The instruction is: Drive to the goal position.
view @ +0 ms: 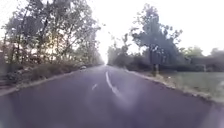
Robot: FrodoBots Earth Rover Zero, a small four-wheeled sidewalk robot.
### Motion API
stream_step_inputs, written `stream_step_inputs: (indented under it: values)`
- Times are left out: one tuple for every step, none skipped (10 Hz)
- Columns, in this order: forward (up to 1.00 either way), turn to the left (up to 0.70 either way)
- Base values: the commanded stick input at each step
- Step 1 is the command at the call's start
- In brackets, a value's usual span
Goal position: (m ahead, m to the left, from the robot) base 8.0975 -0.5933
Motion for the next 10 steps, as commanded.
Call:
stream_step_inputs:
  values:
    - [1.0, 0.0]
    - [1.0, 0.0]
    - [1.0, 0.0]
    - [1.0, 0.0]
    - [1.0, 0.0]
    - [1.0, 0.0]
    - [1.0, 0.0]
    - [1.0, 0.0]
    - [1.0, 0.0]
    - [1.0, 0.0]
